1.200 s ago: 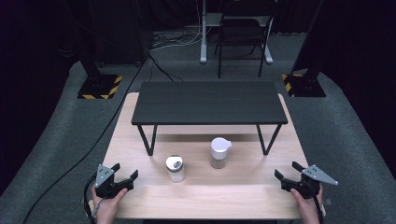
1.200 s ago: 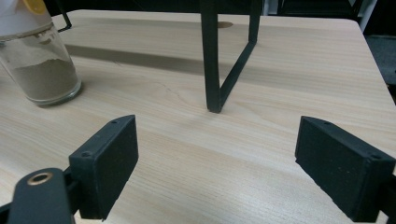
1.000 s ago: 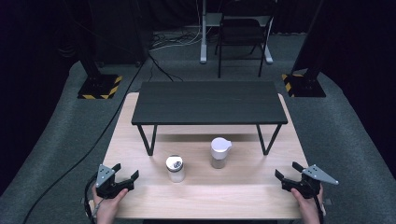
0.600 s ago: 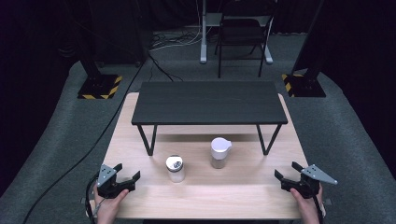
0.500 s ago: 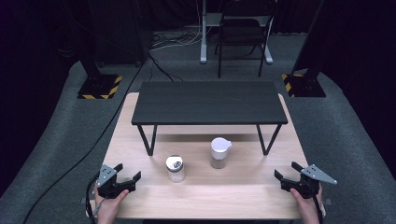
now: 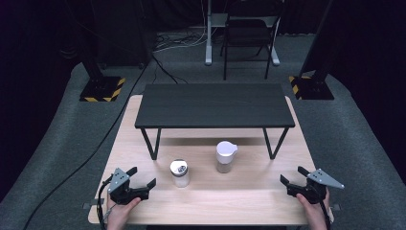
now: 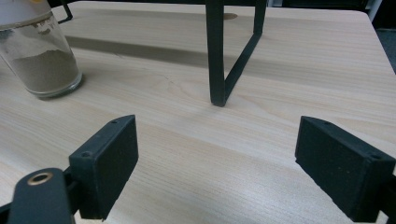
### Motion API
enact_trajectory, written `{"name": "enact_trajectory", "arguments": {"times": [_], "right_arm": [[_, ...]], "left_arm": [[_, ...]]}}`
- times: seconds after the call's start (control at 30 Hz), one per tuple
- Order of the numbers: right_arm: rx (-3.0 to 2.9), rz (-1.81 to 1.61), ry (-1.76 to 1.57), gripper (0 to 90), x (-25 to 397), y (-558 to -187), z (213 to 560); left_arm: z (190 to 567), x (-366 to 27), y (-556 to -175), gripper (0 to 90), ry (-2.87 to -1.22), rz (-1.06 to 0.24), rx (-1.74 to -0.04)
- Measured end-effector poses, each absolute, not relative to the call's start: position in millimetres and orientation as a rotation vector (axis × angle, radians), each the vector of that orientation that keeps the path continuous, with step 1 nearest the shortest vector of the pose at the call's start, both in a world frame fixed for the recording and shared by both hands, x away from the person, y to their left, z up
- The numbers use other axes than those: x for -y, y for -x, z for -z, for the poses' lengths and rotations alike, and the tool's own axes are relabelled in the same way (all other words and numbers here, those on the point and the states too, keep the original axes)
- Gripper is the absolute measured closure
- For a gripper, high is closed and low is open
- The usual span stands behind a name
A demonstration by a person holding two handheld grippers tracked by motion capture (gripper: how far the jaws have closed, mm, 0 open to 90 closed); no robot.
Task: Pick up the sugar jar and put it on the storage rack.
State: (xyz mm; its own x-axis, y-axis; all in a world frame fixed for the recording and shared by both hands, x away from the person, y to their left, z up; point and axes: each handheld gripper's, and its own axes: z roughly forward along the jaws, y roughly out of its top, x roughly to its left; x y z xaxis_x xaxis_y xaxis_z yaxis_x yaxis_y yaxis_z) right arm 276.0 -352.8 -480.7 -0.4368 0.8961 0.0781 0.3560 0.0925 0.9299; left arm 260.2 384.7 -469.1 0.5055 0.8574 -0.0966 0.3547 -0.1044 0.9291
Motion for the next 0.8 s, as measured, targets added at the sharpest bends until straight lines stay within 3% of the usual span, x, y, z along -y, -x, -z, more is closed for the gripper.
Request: {"name": "enact_trajectory", "arguments": {"times": [0.8], "right_arm": [[-1.853,-1.336,-1.228,12.3,352,-276,480]], "left_arm": [[459,-330,-280,6.2,-1.827,-0.559,-0.893]]}}
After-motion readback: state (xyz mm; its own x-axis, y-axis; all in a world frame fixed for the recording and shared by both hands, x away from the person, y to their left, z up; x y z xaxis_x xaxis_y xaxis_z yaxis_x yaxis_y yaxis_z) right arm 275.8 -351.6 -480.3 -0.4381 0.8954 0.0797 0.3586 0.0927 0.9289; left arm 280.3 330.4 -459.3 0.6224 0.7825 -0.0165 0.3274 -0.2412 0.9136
